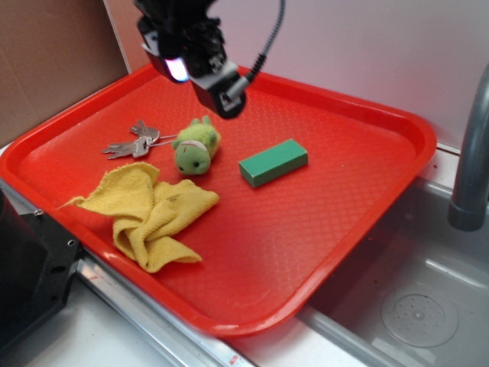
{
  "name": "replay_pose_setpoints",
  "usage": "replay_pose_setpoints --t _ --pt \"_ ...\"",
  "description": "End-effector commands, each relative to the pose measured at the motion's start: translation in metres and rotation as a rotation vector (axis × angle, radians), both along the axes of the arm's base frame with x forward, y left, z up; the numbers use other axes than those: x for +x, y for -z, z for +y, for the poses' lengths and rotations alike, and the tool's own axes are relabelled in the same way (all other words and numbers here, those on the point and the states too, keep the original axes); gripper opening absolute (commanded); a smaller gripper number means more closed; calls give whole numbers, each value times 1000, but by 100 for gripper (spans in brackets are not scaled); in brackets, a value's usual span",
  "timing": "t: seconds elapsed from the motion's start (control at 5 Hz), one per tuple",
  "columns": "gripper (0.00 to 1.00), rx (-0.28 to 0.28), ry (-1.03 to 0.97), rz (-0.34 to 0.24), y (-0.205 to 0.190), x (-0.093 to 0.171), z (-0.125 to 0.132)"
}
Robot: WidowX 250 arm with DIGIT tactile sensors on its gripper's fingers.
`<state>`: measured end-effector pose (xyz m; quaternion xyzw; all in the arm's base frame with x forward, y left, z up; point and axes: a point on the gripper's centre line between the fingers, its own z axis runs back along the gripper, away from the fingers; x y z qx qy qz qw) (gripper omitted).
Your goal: Grab the green block.
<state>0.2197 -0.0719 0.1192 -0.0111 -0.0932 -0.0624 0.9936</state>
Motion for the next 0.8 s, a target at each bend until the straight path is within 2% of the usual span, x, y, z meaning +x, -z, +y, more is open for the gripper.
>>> replay_pose_setpoints --t 0.0,0.2,0.6 --pt "100 31 14 4 41 40 -3" --pt "100 53 33 22 65 49 -4" --pt "100 12 117 66 98 62 -17"
